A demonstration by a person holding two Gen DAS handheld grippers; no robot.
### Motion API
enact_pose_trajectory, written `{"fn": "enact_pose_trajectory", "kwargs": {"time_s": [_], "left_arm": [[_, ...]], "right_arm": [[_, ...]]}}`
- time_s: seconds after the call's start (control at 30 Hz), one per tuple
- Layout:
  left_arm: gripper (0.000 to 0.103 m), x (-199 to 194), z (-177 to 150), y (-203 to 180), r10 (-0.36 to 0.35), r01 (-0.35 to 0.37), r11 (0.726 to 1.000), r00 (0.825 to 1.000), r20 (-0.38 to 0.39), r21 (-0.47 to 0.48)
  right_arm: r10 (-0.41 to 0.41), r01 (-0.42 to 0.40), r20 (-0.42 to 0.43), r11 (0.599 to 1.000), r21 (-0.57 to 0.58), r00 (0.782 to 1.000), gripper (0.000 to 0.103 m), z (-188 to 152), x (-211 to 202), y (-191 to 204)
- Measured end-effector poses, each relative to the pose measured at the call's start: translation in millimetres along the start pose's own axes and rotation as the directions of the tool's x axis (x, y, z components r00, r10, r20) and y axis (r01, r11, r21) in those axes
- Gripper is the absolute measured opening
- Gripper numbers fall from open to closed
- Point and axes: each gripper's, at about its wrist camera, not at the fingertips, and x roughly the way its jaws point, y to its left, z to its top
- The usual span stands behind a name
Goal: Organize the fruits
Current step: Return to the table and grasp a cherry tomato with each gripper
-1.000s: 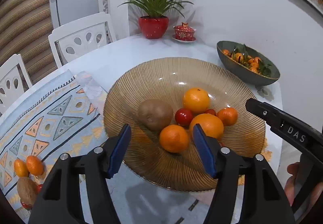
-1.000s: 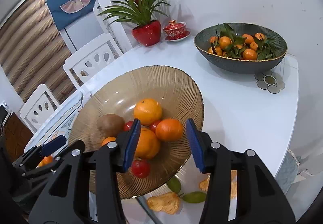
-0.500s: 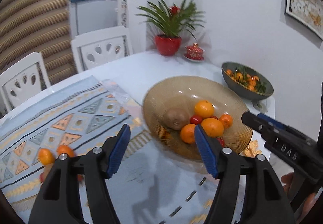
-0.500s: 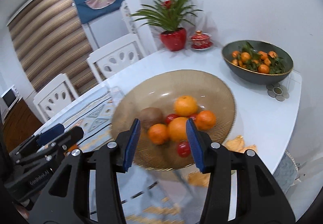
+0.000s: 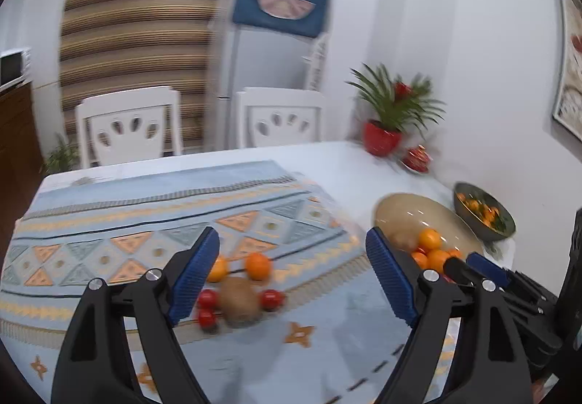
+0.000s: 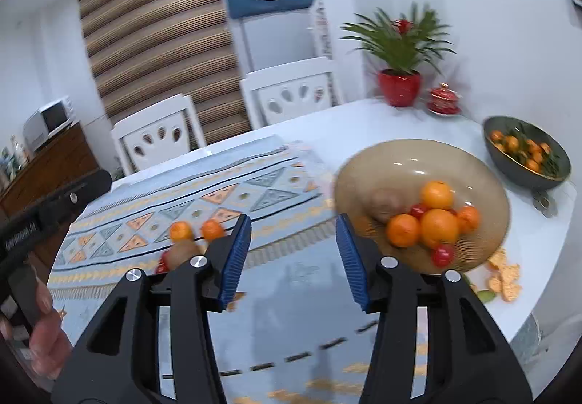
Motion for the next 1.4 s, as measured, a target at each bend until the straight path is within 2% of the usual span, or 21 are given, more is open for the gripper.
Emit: {"fn": "enact_pose_trajectory", "kwargs": {"time_s": [0.17,0.43,0.67,0.9,0.97,1.0,1.03,1.13,1.23,1.33,1.4], "left_arm": [[0.082,-10.8,-3.6,52.7,0.056,-0.056,0.995,0.998,0.000,-0.080],[0.082,1.3,-22.4,103.6,0.106,-0.112,0.983,0.993,-0.046,-0.148],[0.082,36.8,-50.0,119.1,0.112,-0.127,0.984,0.986,-0.124,-0.122],[0.082,77.1,-85.9,129.7,0.126,-0.143,0.987,0.972,-0.201,-0.076],[0.082,84.5,-93.2,134.3,0.118,-0.139,0.987,0.968,-0.221,-0.082],[0.081,89.9,-96.6,136.8,0.123,-0.150,0.984,0.961,-0.249,-0.091],[0.080,93.1,-98.1,138.1,0.128,-0.158,0.983,0.956,-0.263,-0.096],[0.080,93.8,-98.9,137.0,0.142,-0.170,0.982,0.956,-0.258,-0.088],[0.080,95.9,-100.8,135.2,0.154,-0.180,0.981,0.951,-0.267,-0.077],[0.080,95.5,-100.8,135.5,0.163,-0.188,0.979,0.951,-0.261,-0.072],[0.080,96.6,-100.7,134.9,0.165,-0.190,0.979,0.950,-0.264,-0.069]], "right_arm": [[0.041,-0.042,-0.028,0.998,-0.046,0.999,0.055,-5.4,17.3,35.1],[0.053,-0.065,-0.106,0.992,-0.107,0.993,0.055,-27.2,50.9,75.7],[0.045,-0.064,-0.153,0.990,-0.122,0.987,0.055,-45.8,84.1,82.8],[0.053,-0.078,-0.180,0.988,-0.136,0.982,0.055,-71.9,123.8,79.3],[0.026,-0.056,-0.199,0.988,-0.147,0.980,0.055,-78.0,133.0,80.0],[0.014,-0.046,-0.206,0.988,-0.151,0.978,0.055,-78.8,135.2,81.1],[0.001,-0.033,-0.196,0.987,-0.156,0.981,0.056,-78.1,134.8,82.0],[-0.027,-0.007,-0.188,0.984,-0.177,0.982,0.071,-80.4,135.1,85.0],[-0.048,0.014,-0.178,0.982,-0.187,0.983,0.076,-81.7,134.4,85.3],[-0.064,0.032,-0.189,0.985,-0.170,0.980,0.085,-81.0,136.2,81.7],[-0.058,0.028,-0.189,0.987,-0.155,0.980,0.086,-80.4,135.1,79.1]]}}
